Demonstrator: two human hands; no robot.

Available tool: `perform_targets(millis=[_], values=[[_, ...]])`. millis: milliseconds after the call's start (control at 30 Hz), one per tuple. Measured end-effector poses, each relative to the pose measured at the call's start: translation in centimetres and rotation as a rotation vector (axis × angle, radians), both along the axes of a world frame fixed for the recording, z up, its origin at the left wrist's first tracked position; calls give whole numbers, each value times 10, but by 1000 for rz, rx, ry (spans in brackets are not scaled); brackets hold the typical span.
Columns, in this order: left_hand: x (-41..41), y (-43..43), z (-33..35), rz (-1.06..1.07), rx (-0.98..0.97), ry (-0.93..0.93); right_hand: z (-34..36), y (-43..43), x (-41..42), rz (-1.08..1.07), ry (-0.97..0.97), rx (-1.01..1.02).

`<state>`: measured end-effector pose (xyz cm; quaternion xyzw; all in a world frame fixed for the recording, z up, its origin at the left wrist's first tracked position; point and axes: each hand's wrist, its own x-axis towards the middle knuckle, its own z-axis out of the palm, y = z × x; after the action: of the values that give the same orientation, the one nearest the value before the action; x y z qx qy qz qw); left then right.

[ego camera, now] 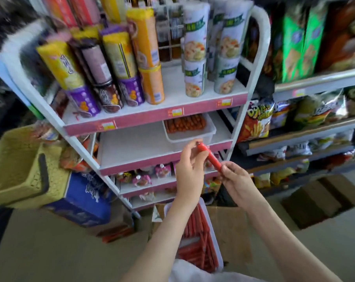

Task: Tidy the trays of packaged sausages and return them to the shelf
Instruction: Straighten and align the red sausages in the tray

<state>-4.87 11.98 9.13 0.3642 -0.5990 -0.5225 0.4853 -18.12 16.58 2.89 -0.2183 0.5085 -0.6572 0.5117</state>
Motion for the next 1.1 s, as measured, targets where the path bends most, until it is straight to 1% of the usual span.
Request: perform_targets(millis=[133,233,333,433,600,667,800,867,900,933,1033,1100], values=[[-1,9,23,60,-277,-19,23,-6,2,42,33,-61],[-3,14,31,52,-381,-9,34,-7,7,82,49,-113],[-1,14,27,45,-455,-53,44,-2,9,151,193,-112],[0,12,22,61,-514,-90,59,6,9,201,440,-126],[-8,16,23,49,-555,-97,83,8,15,77,716,-206],[-11,18,27,24,-540,-77,85,10,15,27,778,-238],[-13,19,33,-23,-546,-103,85,11,11,-6,808,-275],[-12,17,35,-35,-501,-102,87,12,12,29,761,-245],[-11,16,36,-58,-456,-99,87,12,13,50,700,-221],[-10,15,38,-94,-408,-107,87,12,14,60,596,-199],[-3,9,37,-199,-324,-185,85,9,13,44,76,-183],[2,9,30,-230,-320,-219,84,5,9,-2,-179,-176]])
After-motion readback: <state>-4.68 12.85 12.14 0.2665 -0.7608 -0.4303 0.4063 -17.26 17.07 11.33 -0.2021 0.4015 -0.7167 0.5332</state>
